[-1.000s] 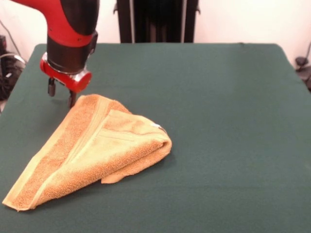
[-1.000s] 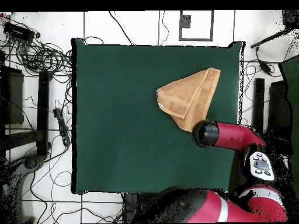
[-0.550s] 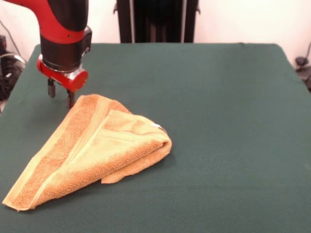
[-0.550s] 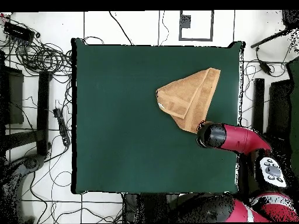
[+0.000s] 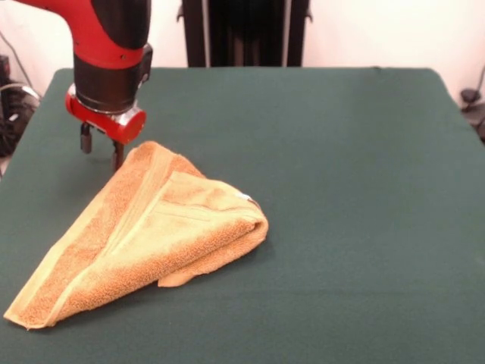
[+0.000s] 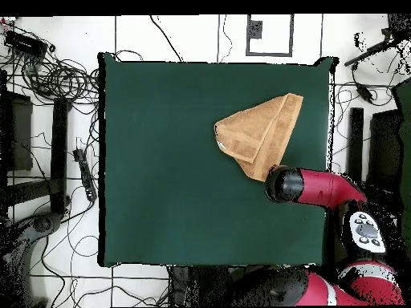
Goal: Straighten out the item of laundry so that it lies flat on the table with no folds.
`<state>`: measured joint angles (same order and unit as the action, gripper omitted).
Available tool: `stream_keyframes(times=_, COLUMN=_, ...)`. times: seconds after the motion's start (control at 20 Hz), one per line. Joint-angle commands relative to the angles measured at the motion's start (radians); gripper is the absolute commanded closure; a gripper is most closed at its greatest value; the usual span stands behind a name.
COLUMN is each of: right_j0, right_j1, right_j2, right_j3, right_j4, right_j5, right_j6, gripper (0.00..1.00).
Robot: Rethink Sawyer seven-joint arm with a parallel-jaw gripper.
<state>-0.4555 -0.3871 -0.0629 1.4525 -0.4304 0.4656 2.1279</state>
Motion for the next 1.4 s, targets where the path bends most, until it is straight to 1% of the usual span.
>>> stream_keyframes(times=0.05, right_j0=0.062, right_j1=0.004, right_j2=0.124, right_j3=0.0, right_j4=-0.007, right_j5=0.04, right_j6=-0.049, gripper=0.0)
stream_keyframes(times=0.2, right_j0=0.078, right_j1=0.002, right_j2=0.107, right_j3=-0.012, right_j4=-0.01, right_j5=0.065, right_j6=-0.047, gripper=0.0)
stream_keyframes(times=0.6, right_j0=0.165, right_j1=0.022, right_j2=-0.019, right_j3=-0.069, right_j4=-0.057, right_j5=0.066, right_j6=0.018, gripper=0.0)
stream_keyframes(times=0.7, right_j0=0.157, right_j1=0.019, right_j2=-0.013, right_j3=-0.064, right_j4=-0.062, right_j5=0.042, right_j6=0.001, gripper=0.0)
stream_keyframes(times=0.85, right_j0=0.118, right_j1=0.009, right_j2=0.03, right_j3=-0.04, right_j4=-0.048, right_j5=0.027, right_j6=-0.036, gripper=0.0)
stream_keyframes(times=1.2, right_j0=0.094, right_j1=0.03, right_j2=0.077, right_j3=-0.034, right_j4=-0.001, right_j5=0.093, right_j6=-0.049, gripper=0.0)
stream_keyframes(times=1.4, right_j0=0.077, right_j1=0.048, right_j2=0.1, right_j3=-0.022, right_j4=0.001, right_j5=0.074, right_j6=-0.056, gripper=0.0)
